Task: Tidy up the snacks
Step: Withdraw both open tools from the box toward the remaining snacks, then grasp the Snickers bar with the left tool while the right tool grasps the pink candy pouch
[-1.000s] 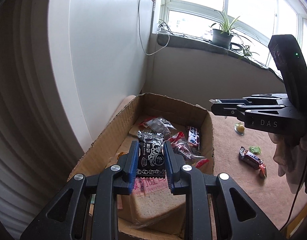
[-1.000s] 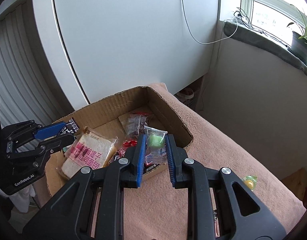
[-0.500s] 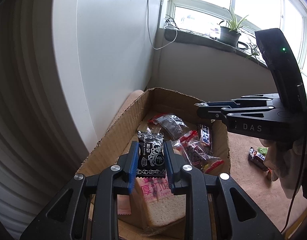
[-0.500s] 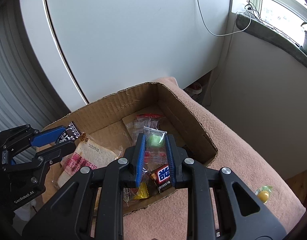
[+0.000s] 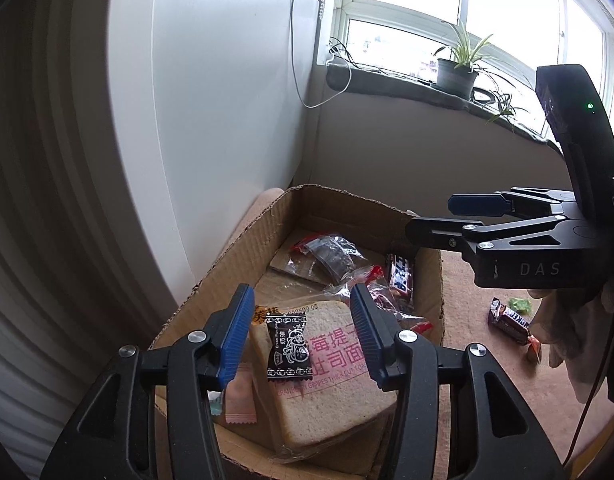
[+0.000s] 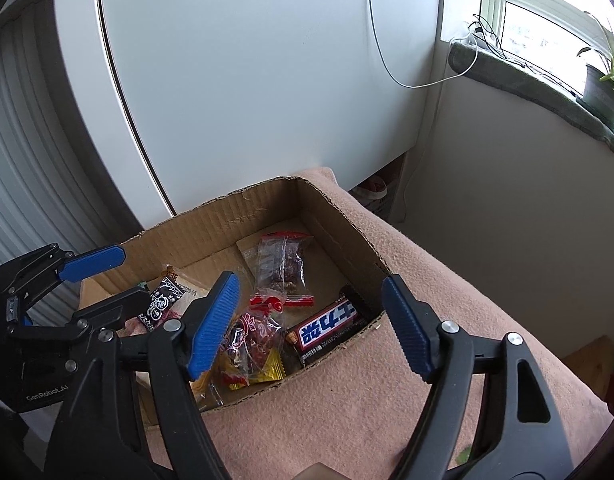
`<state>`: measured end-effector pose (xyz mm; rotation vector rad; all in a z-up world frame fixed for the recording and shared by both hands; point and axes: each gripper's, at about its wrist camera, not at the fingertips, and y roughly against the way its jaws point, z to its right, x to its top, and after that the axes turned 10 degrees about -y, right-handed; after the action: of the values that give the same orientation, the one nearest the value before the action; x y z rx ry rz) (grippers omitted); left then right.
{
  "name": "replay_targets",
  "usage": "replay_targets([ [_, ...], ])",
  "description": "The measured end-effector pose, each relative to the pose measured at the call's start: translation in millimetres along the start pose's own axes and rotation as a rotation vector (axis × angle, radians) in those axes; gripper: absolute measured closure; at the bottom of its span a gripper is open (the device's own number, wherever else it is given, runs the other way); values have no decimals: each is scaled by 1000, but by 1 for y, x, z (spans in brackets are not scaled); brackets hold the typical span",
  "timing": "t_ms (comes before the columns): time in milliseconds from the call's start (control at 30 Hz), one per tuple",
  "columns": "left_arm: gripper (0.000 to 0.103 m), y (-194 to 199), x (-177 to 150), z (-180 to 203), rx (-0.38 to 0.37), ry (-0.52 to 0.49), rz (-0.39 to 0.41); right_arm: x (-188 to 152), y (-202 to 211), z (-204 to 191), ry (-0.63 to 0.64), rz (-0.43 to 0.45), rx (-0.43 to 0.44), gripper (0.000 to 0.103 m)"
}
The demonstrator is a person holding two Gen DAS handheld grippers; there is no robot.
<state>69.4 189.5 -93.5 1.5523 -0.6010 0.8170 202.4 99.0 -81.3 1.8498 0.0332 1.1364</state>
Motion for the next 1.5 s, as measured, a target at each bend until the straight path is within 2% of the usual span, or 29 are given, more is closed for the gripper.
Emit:
replay_targets([
  [367, 54, 25, 4, 21, -23, -9, 54, -38, 80, 38, -83, 97, -24, 26],
  [633, 54, 43, 7, 44, -85, -17, 100, -80, 138, 81, -162, 150, -141, 26],
  [833, 54, 47, 2, 69, -139, -32, 100, -117, 155, 98, -192, 132, -202, 26],
  [1133, 54, 35, -2, 111, -233, -75, 63, -164, 115, 110, -228, 11, -178, 26],
  [1333, 54, 10, -4, 132, -290, -86, 3, -176, 78, 117, -243, -60, -163, 26],
  [1500, 54, -10, -3, 147, -328, -90, -42, -178, 63, 122, -254, -82, -139, 28],
])
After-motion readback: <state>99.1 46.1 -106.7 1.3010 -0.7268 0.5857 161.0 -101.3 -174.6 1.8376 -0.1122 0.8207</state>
